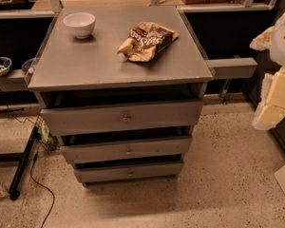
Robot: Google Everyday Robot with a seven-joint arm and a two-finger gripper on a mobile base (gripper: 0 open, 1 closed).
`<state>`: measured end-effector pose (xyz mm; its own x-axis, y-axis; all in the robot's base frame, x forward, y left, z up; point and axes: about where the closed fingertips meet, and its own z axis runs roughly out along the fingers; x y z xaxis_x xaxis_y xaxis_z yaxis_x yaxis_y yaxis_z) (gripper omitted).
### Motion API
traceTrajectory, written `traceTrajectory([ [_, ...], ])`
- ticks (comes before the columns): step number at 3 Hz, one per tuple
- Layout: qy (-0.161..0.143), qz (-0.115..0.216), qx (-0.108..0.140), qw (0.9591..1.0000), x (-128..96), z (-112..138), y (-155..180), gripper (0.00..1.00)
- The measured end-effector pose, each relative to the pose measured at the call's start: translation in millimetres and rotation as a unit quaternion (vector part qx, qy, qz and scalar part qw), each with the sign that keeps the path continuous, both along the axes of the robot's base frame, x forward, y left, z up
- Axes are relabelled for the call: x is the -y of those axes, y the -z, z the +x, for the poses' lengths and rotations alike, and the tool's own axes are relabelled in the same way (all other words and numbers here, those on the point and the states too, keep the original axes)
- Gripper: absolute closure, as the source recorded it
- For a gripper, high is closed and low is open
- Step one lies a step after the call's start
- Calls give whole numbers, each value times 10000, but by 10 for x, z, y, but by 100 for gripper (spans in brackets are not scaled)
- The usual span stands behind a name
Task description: Open middle drawer
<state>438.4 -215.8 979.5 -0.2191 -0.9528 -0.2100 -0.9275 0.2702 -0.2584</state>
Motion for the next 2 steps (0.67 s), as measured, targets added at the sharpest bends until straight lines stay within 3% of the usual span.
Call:
traceTrajectory([
  [2, -207, -5, 305, 9993, -1, 57, -1, 0],
])
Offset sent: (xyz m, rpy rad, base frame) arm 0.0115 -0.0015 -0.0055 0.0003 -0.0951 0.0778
